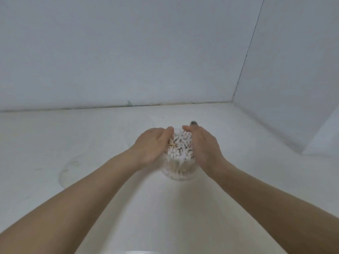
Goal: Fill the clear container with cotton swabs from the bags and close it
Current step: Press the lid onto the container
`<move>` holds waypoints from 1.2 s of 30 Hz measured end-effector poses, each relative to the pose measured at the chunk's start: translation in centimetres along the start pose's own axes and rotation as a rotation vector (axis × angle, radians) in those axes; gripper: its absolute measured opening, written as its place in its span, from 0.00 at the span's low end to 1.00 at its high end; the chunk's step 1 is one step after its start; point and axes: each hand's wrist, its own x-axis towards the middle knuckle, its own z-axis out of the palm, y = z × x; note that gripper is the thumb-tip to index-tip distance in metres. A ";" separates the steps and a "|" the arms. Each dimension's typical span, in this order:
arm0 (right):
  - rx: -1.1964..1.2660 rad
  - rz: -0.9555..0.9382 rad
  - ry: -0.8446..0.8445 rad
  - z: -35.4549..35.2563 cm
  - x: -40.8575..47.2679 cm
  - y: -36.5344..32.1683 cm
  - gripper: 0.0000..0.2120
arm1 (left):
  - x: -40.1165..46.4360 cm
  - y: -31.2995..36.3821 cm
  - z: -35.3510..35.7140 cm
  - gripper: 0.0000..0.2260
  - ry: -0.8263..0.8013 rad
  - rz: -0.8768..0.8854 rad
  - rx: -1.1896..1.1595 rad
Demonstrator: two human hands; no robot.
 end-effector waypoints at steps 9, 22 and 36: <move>-0.053 -0.020 0.008 2.1 -1.9 -1.3 0.27 | -3.5 -3.8 -3.4 0.17 0.280 -0.119 0.144; -0.144 -0.036 -0.063 2.0 -2.6 -1.9 0.27 | -7.1 -8.5 -5.3 0.38 -0.167 -0.687 0.580; -0.036 -0.002 -0.033 0.2 -1.9 -3.2 0.28 | -6.5 -3.3 -11.3 0.15 0.484 -0.188 0.718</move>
